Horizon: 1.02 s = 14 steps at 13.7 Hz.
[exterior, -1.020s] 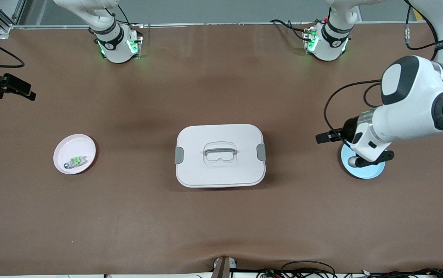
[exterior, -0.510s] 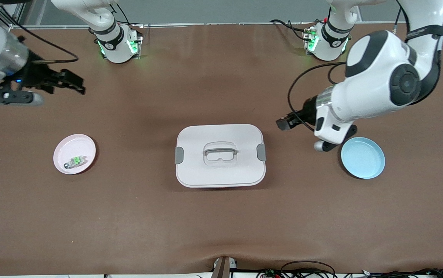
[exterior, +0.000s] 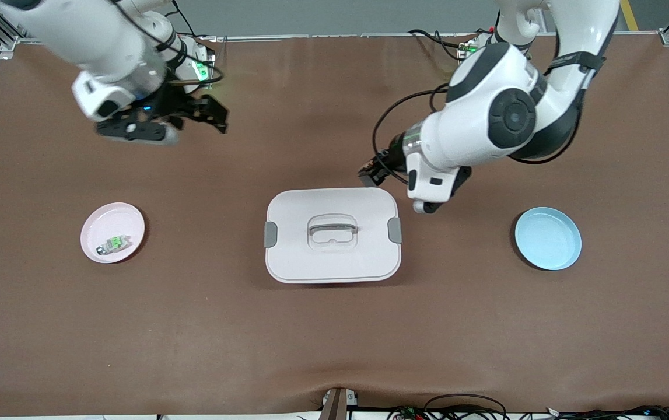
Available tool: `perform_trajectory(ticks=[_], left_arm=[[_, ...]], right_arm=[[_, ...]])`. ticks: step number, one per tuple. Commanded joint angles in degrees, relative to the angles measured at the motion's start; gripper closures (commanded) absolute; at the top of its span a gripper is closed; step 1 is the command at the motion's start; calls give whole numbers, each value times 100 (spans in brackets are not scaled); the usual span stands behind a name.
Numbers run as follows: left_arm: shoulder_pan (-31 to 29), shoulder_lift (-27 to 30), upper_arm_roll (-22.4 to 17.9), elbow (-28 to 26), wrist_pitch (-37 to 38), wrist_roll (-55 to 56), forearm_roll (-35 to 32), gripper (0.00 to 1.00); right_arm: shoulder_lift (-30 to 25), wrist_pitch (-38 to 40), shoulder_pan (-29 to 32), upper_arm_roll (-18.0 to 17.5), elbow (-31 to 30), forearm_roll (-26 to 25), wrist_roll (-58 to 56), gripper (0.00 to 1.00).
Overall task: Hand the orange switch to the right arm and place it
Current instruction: 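Carry the switch above the box while the right gripper reaches toward it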
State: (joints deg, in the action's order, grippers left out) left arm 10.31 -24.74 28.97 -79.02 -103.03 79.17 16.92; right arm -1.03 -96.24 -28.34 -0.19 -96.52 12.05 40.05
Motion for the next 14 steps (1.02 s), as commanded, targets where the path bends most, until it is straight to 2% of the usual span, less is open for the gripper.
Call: perform_trajectory(ticks=[1, 4, 6, 9, 12, 14], left_arm=[[286, -233, -14, 246, -340, 755, 57, 100], [454, -347, -22, 282, -560, 1091, 57, 100], [463, -400, 4, 308, -578, 1091, 100, 100], [498, -400, 4, 308, -587, 1065, 302, 100], [533, -400, 4, 317, -587, 1083, 382, 100], [612, -418, -5, 317, -596, 1091, 382, 100]], right_arm=[[-335, -1015, -548, 81, -804, 60, 713, 0], [-520, -2273, -900, 72, -1517, 165, 1126, 0], [-556, -2819, -937, 81, -1781, 752, 1180, 0], [-556, -3680, -936, 89, -2133, 1017, 1180, 0], [-512, -4603, -1032, 81, -2353, 1763, 1172, 0], [-494, -4894, -1077, 81, -2389, 1975, 1172, 0]])
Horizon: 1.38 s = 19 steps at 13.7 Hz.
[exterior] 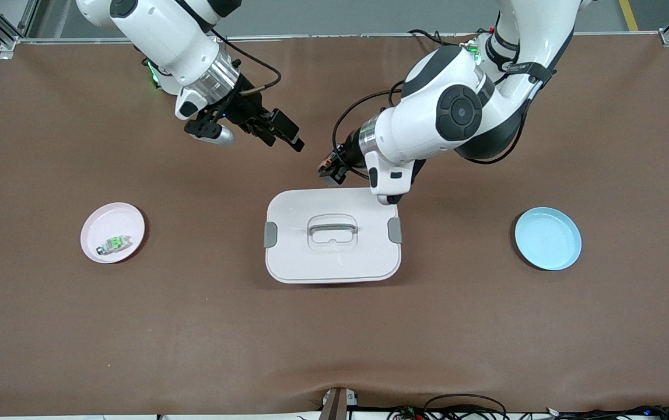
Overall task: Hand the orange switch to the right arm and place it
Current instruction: 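Carry the switch above the box while the right gripper reaches toward it, then close the right gripper on the orange switch beside the left gripper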
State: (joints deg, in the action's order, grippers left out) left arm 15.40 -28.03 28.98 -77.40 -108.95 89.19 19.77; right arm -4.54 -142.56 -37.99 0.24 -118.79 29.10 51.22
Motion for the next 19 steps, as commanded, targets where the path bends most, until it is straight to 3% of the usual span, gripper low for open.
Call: perform_trajectory(ticks=[1, 3, 7, 12, 19], left_arm=[[103, -88, 2, 155, -13, 108, 97, 100], [147, -88, 2, 155, -56, 116, 97, 100], [147, -88, -6, 155, -135, 125, 97, 100], [147, -88, -6, 155, -145, 108, 97, 100], [147, -62, -6, 155, -145, 108, 97, 100]], right_arm=[[-143, -394, -138, 38, -162, 394, 64, 0], [-109, -867, -349, 38, -171, 771, 55, 0], [32, -1906, -797, 38, -556, 843, 64, 0], [67, -2223, -947, 38, -795, 913, 64, 0], [507, -2777, -1113, 38, -655, 1247, 64, 0]])
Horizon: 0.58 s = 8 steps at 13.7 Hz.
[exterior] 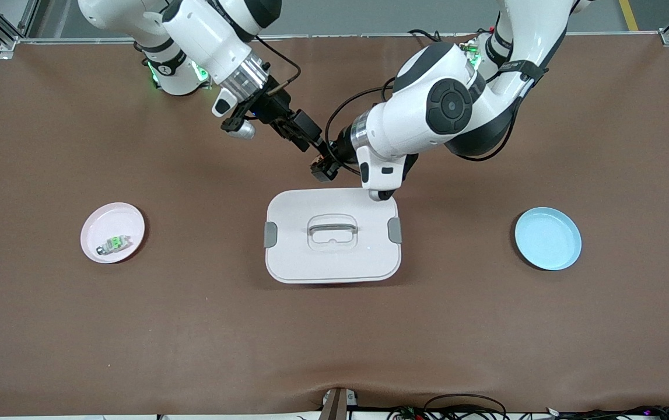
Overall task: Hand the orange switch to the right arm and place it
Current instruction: 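Close the right gripper on the orange switch beside the left gripper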
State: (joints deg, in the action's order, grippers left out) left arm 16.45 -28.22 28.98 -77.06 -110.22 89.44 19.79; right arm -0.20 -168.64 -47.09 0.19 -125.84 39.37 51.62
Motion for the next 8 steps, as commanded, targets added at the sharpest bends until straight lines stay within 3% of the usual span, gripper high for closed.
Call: perform_trajectory(ticks=[1, 8], left_arm=[[43, -43, -7, 121, -17, 73, 96, 100], [34, -35, -7, 121, -17, 38, 96, 100]], right_arm=[[117, -169, -204, 42, 129, 342, 24, 0], [240, -169, -301, 51, 323, 520, -46, 0]])
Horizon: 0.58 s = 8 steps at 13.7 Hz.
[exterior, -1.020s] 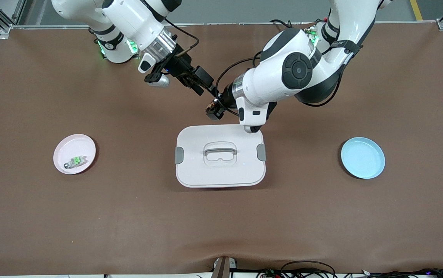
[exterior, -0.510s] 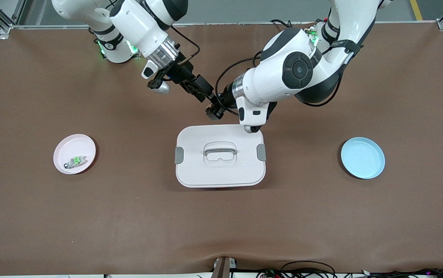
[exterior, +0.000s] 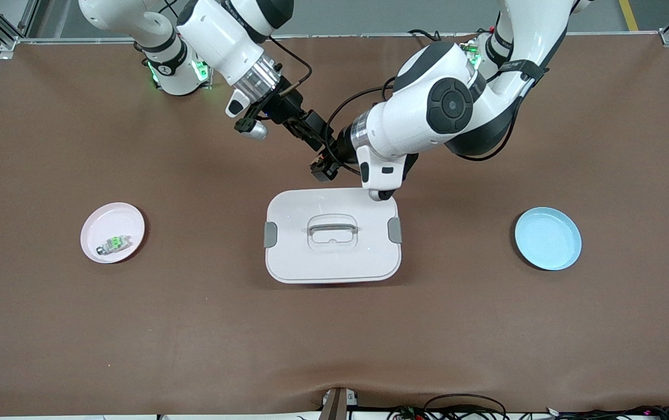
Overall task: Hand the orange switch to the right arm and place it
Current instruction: 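Close the right gripper on the orange switch beside the left gripper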
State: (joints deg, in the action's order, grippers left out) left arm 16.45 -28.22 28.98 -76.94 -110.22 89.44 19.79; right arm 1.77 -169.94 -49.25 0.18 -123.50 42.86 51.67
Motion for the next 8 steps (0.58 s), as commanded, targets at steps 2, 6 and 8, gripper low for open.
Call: perform_trajectory(ticks=[2, 6, 8], left_arm=[[34, -26, -7, 109, -17, 29, 96, 100], [34, -17, -7, 109, -17, 38, 96, 100], [34, -17, -15, 109, -17, 29, 96, 100]], right_arm=[[52, -39, -85, 52, 106, 170, -70, 12], [52, -30, -94, 52, 159, 170, -87, 53], [52, -30, -111, 52, 159, 161, -96, 75]])
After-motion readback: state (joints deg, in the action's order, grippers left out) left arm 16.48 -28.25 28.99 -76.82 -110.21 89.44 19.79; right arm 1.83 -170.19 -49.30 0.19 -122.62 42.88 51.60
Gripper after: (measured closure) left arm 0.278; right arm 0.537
